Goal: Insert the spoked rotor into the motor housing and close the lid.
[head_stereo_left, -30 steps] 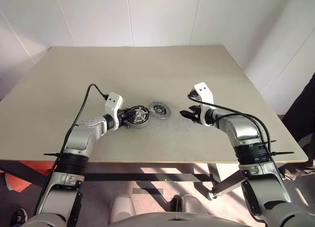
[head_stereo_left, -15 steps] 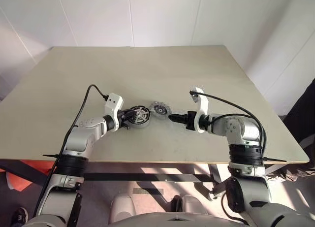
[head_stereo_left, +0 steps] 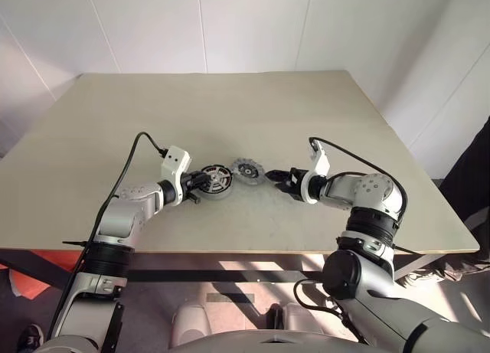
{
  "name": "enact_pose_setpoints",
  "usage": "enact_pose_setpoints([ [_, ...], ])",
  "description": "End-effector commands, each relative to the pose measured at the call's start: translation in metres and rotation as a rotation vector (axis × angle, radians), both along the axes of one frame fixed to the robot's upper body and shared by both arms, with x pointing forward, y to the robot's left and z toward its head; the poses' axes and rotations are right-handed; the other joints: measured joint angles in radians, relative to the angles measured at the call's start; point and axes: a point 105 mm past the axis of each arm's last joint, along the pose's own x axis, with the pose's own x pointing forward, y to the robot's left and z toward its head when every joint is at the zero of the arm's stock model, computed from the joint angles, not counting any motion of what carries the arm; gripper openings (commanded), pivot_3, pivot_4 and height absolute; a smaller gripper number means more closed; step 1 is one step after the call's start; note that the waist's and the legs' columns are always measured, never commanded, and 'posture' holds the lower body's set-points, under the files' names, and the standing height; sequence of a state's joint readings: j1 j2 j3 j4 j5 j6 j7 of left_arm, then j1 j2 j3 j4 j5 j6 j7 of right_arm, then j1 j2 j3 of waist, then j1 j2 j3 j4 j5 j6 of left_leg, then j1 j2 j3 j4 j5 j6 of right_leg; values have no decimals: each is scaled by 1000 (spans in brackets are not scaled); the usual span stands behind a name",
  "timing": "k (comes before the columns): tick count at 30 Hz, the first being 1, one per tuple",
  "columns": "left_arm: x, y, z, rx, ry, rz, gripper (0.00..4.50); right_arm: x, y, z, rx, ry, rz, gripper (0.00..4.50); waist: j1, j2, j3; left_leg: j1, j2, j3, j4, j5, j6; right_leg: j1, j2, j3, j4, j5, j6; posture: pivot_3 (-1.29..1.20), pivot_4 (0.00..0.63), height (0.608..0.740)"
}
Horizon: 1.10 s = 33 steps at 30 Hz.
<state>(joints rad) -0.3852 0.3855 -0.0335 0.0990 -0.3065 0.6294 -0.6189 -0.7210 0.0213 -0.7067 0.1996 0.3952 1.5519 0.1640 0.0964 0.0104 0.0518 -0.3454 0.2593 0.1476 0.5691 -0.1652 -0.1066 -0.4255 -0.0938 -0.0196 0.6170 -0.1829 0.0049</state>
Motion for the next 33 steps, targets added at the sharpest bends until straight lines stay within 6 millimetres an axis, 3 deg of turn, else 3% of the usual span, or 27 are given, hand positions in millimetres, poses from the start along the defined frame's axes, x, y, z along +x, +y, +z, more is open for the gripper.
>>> enact_pose_setpoints([
  [1,-1,-5,8,1,-32,-30,814,1,14,8,47,2,35,2702,0,0,0,0,0,0,-1,0,0,0,0,0,0,0,0,0,0,740],
  [13,-1,-6,9,-1,-36,-34,814,4,36,9,104,13,60,2702,0,1,0,0,0,0,-7,2,-3,0,1,-1,-5,0,0,0,0,740],
  [22,-3,-4,7,7,-36,-28,814,22,38,1,104,12,-57,2702,-1,1,0,3,0,0,-7,2,-3,2,1,-1,-5,0,0,0,0,740],
  [25,-3,-4,7,8,-36,-26,777,24,39,4,118,4,-60,2113,-1,1,0,3,0,0,-7,2,-3,2,1,-1,-6,0,0,0,0,740],
  [30,-2,-2,7,11,-35,-22,777,26,42,18,152,-47,-33,368,-1,1,0,1,0,0,-7,2,-3,2,1,-1,-8,0,0,0,0,740],
  [33,-2,-2,7,11,-35,-22,777,28,40,18,156,-51,-42,368,-1,1,0,2,0,0,-8,2,-3,2,1,-1,-8,0,0,0,0,740],
])
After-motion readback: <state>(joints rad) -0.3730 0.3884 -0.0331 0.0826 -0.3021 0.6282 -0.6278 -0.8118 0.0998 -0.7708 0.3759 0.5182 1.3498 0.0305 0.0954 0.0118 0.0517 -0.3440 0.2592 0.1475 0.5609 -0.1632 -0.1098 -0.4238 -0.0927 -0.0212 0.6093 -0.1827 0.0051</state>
